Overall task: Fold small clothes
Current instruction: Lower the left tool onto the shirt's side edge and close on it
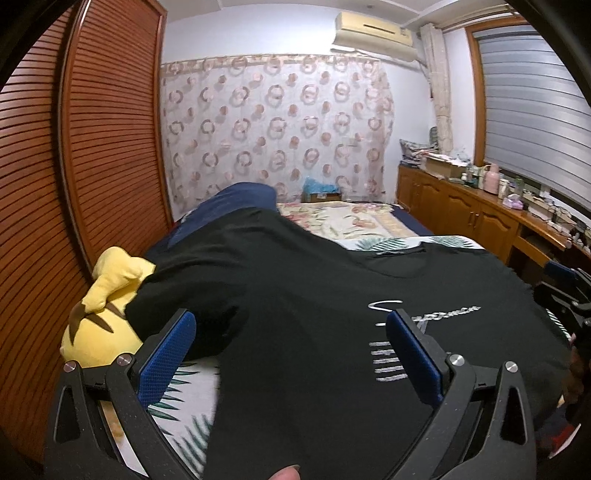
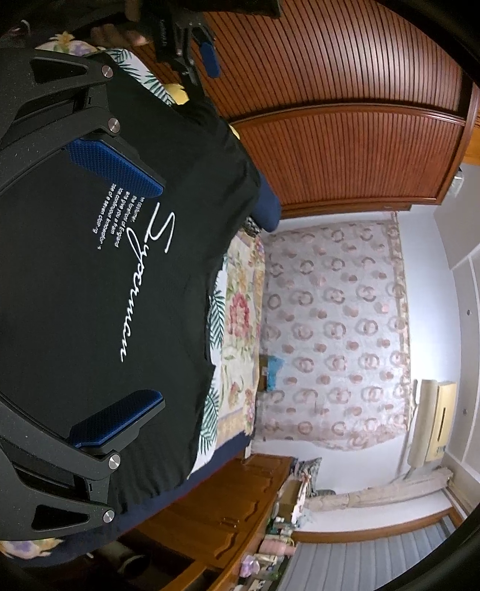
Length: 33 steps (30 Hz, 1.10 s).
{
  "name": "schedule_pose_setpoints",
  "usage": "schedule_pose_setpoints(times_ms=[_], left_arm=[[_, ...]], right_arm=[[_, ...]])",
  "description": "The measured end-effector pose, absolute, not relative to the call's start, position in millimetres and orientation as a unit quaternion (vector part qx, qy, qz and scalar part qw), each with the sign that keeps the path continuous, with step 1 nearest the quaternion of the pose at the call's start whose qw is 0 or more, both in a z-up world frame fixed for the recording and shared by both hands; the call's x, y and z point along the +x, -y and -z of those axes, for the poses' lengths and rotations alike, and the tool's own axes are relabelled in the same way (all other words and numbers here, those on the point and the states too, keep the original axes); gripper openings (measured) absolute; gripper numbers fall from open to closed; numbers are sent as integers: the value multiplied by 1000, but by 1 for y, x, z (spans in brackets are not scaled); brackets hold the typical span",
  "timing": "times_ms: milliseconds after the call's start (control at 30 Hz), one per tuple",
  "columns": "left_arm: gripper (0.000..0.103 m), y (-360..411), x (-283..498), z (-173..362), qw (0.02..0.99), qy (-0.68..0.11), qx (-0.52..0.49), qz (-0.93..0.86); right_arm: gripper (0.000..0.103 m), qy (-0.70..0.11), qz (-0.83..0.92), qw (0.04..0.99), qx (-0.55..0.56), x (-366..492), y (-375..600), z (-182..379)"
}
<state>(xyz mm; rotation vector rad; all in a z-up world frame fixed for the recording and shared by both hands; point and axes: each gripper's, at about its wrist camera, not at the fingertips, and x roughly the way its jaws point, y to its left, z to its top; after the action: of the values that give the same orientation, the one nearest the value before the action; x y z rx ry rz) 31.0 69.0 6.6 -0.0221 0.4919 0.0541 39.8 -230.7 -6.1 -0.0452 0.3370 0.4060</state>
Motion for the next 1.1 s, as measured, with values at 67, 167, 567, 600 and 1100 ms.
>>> schedule_pose_setpoints(times_ms=[67,167,567,600,1100], left_arm=[[103,-78,33,-5,969,-244,-13,-34],[103,-86,37,-3,969,-244,-16,-35],[75,-153,59,26,960,-273,-29,-54],[72,-163,64,28,959,-276,-32,-61],[48,-229,89,70,927,-350,-107,-82]], right_arm=[[103,-171,-207,963,-27,46,233,5],[103,-177,-216,960,-32,53,233,3],[103,-198,-251,945,-72,104,217,2],[103,-202,-255,943,-74,110,216,3],[103,-262,-278,921,-81,185,200,-3]])
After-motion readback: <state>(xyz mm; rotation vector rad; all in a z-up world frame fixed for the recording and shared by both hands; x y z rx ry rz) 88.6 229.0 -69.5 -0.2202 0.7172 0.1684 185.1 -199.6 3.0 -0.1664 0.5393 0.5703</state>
